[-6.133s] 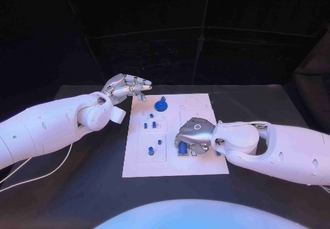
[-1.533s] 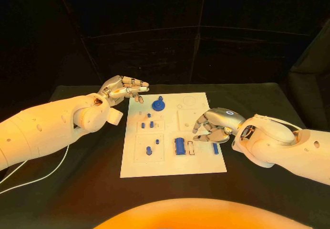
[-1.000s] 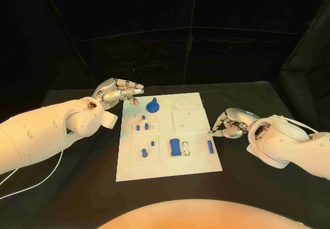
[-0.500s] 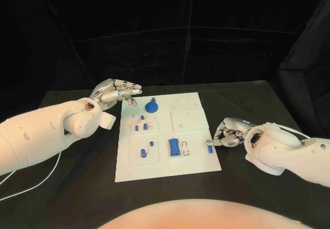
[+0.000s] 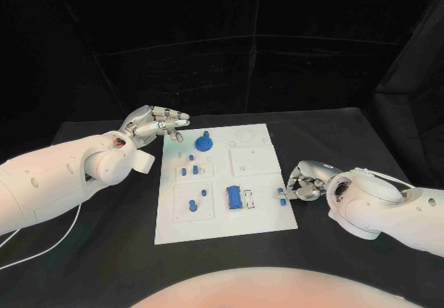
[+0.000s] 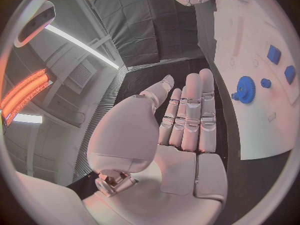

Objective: Assemble the parts on the task board

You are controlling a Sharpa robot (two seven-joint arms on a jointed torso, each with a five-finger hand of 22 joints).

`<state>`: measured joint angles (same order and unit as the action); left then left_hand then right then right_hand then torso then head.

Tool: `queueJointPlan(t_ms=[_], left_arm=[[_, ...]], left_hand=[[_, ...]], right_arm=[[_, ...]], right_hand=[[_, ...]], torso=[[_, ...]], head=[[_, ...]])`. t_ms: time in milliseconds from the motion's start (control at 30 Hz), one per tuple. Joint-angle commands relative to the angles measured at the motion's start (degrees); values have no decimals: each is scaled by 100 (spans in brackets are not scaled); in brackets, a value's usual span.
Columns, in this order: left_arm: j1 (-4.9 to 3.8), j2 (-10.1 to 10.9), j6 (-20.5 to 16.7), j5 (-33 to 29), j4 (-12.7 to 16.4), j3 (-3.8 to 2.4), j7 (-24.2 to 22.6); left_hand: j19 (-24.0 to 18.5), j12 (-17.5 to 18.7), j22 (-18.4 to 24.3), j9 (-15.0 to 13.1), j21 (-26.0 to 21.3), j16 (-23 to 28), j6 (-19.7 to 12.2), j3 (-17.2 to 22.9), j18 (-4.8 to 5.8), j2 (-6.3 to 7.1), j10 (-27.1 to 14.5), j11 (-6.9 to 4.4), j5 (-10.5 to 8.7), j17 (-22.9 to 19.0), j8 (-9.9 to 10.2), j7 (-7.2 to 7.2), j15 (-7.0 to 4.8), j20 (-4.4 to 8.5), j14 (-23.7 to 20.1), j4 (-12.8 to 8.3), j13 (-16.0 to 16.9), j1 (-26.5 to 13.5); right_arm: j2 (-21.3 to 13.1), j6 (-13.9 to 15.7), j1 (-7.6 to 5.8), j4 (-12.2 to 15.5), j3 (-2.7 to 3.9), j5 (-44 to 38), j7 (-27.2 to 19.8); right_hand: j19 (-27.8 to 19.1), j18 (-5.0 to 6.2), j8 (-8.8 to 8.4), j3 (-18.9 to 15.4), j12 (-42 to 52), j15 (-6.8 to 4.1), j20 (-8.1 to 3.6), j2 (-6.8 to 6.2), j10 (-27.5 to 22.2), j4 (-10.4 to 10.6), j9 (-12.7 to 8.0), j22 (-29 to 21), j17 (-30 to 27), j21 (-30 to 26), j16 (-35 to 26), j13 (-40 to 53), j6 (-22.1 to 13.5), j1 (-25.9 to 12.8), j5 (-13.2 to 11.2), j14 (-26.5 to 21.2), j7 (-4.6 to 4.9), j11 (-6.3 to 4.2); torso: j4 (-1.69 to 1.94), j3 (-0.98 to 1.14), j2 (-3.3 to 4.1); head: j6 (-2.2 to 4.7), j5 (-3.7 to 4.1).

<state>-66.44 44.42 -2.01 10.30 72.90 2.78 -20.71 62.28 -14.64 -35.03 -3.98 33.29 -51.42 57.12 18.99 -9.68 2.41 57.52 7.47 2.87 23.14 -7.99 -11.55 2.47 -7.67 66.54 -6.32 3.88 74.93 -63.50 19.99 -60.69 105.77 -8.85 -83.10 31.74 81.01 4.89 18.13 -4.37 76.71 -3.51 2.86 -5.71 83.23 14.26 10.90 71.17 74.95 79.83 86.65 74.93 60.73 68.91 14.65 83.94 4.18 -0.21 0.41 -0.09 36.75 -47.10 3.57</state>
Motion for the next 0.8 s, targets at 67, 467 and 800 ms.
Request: queueJointPlan(t_ms=[67, 467, 800], left_arm=[[-7, 2, 26, -21, -6, -4, -18], [-6, 2, 41, -21, -30, -4, -2], [-5, -15, 54, -21, -52, -4, 9]], left_hand=[[17, -30, 7, 2, -22, -27, -45, -18, -71, 13, -48, 4, -6, -7, 4, 5, -7, -32, -34, -15, 0, 34], [17, -30, 7, 2, -22, -27, -45, -18, -71, 13, -48, 4, -6, -7, 4, 5, -7, -32, -34, -15, 0, 34], [17, -36, 10, 1, -24, -30, -48, -24, -71, 10, -53, 6, -7, -10, 1, 3, -5, -34, -37, -11, 1, 30]], right_arm=[[0, 101, 1, 23, 0, -319, 36], [-14, 196, 3, 69, 0, -856, 135], [24, 59, 3, 77, 0, -790, 61]], right_hand=[[15, -88, 40, -54, 8, -45, -40, 1, 26, -4, 21, 5, 914, 17, 35, 184, 41, 66, 28, 489, 1, -1], [15, -88, 72, -114, -11, -52, -49, 7, 20, 9, 70, 8, 899, 17, 27, 176, 37, 147, 77, 485, -7, -9], [18, -91, 119, -184, -21, -57, -56, 58, 20, -30, 157, 18, 901, 18, 26, 185, 3, 360, 192, 486, -9, -12]], torso=[[5, -2, -5], [5, -1, 0], [4, 1, 4]], head=[[2, 4], [5, 13], [-2, 43]])
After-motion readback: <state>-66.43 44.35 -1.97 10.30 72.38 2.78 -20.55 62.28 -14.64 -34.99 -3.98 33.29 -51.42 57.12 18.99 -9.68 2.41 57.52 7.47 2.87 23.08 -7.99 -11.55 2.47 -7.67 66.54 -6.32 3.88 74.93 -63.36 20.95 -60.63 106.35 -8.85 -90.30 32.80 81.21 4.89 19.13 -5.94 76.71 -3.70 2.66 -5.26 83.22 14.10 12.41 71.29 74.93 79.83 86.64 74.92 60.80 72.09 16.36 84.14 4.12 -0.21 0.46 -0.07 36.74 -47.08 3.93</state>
